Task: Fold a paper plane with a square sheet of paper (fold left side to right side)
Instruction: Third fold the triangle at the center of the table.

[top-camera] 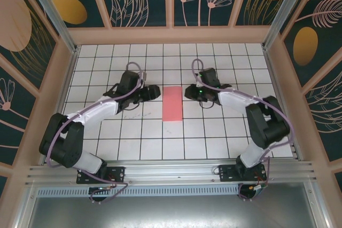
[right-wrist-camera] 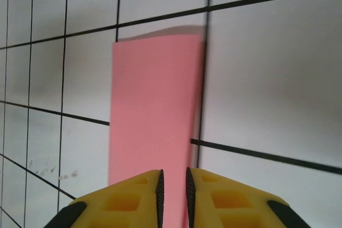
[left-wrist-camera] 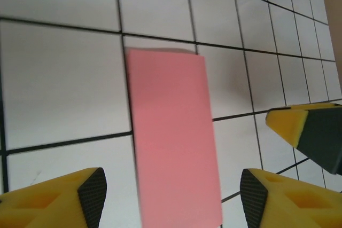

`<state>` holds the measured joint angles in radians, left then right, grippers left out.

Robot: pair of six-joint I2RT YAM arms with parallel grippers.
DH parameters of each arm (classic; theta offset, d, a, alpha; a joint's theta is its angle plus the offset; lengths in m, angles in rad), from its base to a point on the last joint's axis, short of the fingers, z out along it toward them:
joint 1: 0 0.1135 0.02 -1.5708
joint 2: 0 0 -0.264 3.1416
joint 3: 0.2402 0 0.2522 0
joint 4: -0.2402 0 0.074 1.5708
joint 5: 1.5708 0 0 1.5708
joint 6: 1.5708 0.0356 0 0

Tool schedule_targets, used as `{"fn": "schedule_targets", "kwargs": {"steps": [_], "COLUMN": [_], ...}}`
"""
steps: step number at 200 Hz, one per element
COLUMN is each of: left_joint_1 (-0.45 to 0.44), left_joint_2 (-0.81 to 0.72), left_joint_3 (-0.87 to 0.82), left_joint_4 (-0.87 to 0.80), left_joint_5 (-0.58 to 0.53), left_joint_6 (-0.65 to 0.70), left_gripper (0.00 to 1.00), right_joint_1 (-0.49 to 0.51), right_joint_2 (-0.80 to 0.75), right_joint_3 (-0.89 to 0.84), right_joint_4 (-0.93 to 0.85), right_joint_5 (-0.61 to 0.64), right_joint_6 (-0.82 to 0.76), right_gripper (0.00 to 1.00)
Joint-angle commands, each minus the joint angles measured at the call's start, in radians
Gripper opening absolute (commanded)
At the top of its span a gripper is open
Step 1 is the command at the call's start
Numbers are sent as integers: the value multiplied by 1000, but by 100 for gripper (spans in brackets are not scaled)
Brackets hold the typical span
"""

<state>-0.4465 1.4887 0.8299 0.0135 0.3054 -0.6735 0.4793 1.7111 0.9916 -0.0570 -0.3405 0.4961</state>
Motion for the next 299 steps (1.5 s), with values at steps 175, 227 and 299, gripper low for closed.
{"fn": "schedule_targets", "kwargs": {"steps": [175, 227, 299], "left_joint_1": [29, 11, -7], "left_joint_2": [219, 261, 292], "left_joint_3": [-43, -13, 18], "left_joint_4": [262, 228, 184], "left_joint_5": [263, 251, 236], "left_joint_6": [-120, -107, -92], "left_gripper": [69, 70, 70], "right_joint_1": [35, 35, 34], "right_joint_2": [281, 207, 243], "right_joint_3": [216, 199, 208], "right_joint_4": [2, 3, -36], "right_joint_5": [9, 37, 78], "right_joint_6": [-65, -80, -85], "right_gripper": [18, 18, 18]}}
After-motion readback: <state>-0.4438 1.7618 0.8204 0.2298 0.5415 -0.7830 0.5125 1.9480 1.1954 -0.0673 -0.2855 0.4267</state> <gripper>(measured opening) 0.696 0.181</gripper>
